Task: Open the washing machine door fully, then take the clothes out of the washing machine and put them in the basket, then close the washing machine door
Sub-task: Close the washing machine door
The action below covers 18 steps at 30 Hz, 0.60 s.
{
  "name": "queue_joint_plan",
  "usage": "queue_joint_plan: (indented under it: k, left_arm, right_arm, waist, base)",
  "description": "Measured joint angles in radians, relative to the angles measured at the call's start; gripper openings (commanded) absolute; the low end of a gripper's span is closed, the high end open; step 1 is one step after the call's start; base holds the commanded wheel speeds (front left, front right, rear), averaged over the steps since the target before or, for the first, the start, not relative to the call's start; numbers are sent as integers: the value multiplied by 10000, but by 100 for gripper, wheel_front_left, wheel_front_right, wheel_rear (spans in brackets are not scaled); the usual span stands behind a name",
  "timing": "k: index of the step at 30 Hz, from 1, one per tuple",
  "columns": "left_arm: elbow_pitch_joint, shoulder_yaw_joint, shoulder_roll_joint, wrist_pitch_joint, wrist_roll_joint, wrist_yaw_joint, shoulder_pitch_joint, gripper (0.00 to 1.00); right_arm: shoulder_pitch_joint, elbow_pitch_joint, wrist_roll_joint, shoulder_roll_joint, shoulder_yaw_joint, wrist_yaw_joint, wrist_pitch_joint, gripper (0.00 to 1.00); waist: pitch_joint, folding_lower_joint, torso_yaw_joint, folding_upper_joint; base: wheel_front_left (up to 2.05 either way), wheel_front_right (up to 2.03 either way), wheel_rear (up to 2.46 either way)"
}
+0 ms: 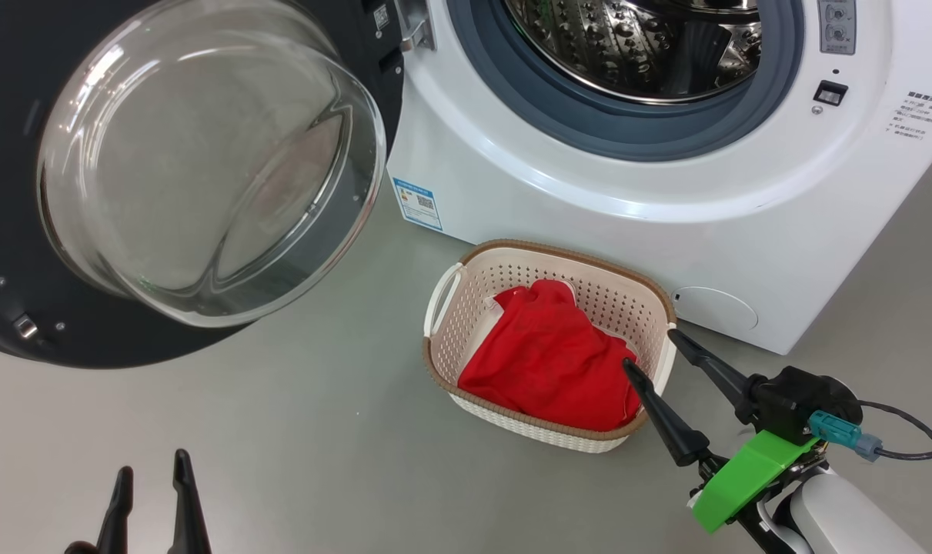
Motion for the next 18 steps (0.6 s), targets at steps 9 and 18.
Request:
queue_joint_plan:
  k: [9, 18]
  left_arm:
    - [-497, 182, -2, -2, -176, 40, -19, 0]
    - [-1672, 1607, -27, -33, -347, -616, -952, 0]
  right_arm:
    - [-1, 0, 0, -25, -4, 0, 0, 100]
    - [1, -8, 0, -27, -48, 0, 0, 100]
  waist:
    - [36, 0, -18, 0]
    - [23, 0, 49, 0]
  base:
    - [0, 0, 0]
    - [0, 0, 0]
